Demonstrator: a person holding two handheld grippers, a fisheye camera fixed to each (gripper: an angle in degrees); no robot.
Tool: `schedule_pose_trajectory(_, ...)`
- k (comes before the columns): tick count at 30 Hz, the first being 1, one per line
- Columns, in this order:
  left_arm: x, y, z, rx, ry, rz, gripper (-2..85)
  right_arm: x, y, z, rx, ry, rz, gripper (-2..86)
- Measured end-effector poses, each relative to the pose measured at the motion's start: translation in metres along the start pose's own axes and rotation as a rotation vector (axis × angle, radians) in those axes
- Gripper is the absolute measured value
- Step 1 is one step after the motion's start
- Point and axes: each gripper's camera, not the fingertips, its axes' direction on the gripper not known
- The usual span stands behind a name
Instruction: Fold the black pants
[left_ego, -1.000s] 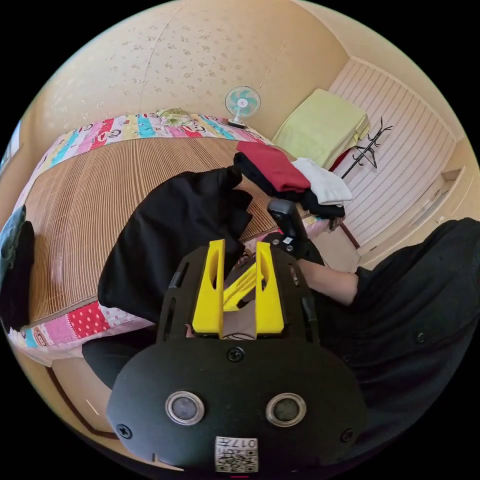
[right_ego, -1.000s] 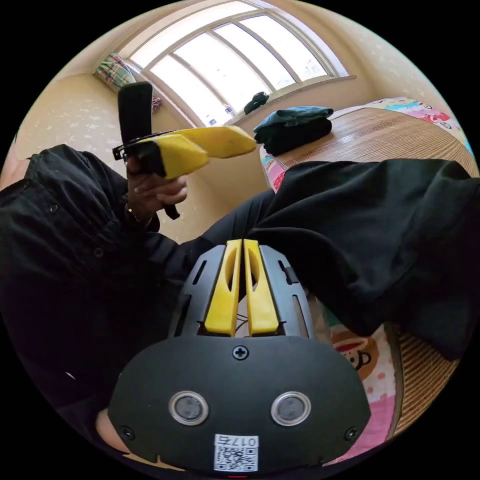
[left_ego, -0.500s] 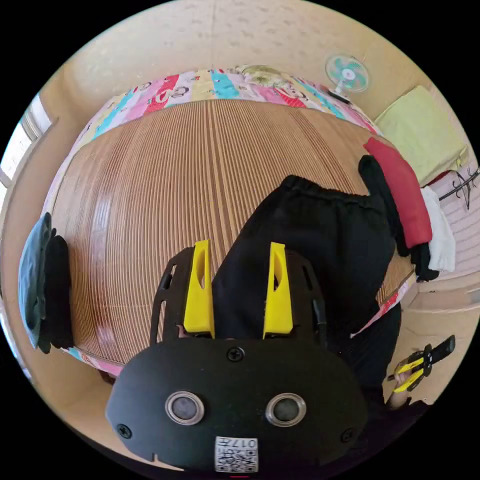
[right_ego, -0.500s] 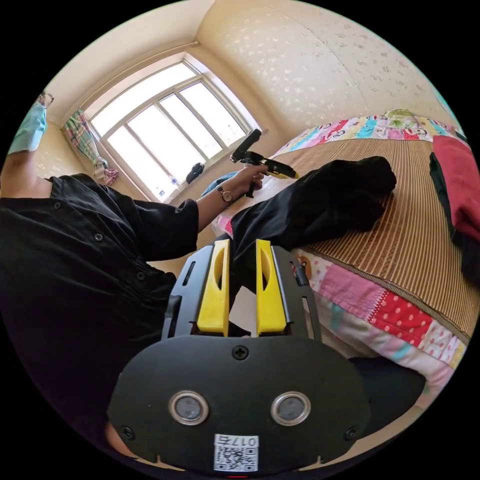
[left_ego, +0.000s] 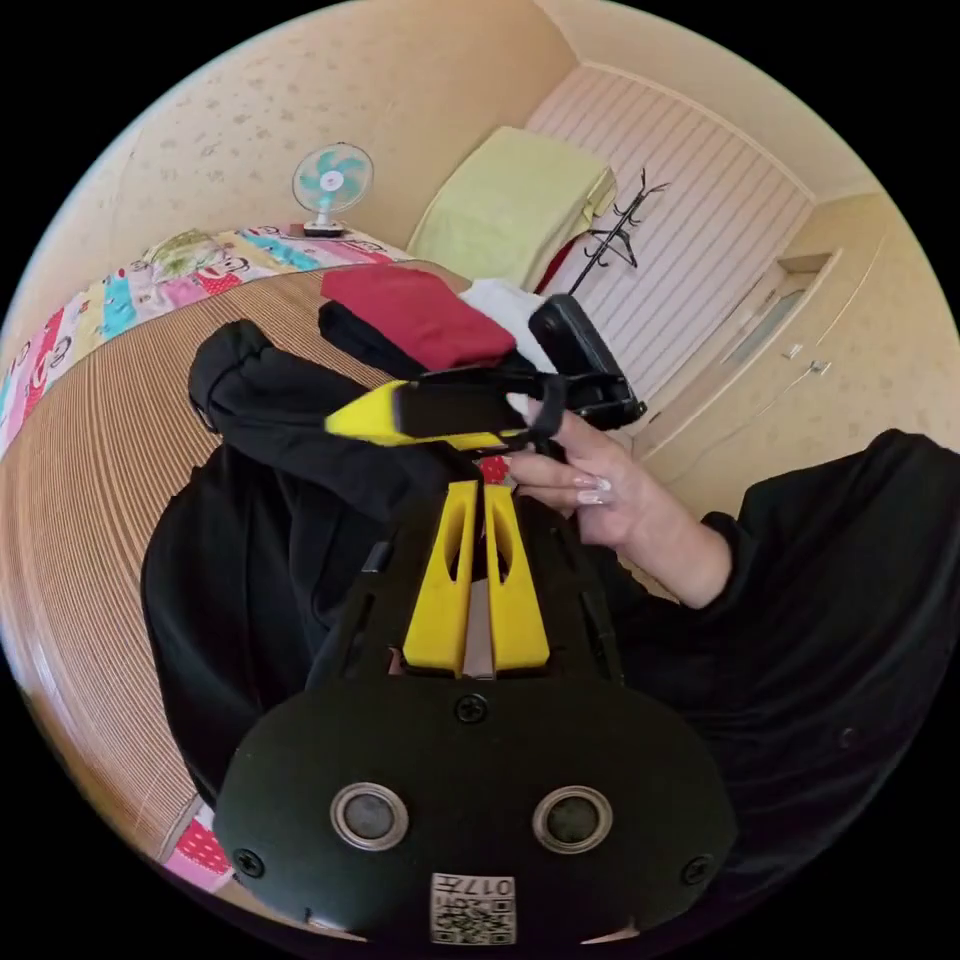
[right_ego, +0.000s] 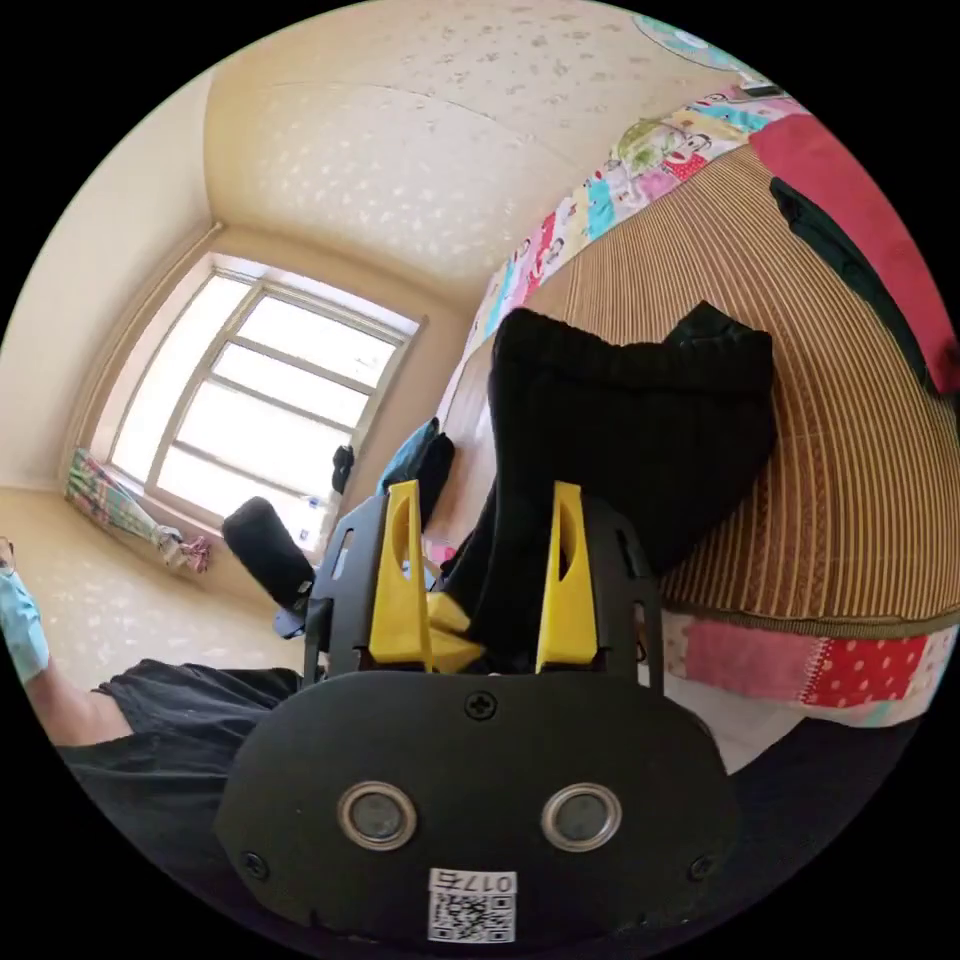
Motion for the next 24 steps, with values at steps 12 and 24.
schedule_pose_trajectory(12, -0.077, -0.03, -0.044, 0.007, -0.188, -0.126, 6.5, 0.077, 0.18, -0.086, 0.467, 0.164, 0.3, 2.9)
schedule_pose_trajectory(24, -0.134, -0.075, 0.116, -0.364, -0.283, -0.117, 9.2, 0.034, 0.215, -0.088, 0.372, 0.232, 0.19, 0.0)
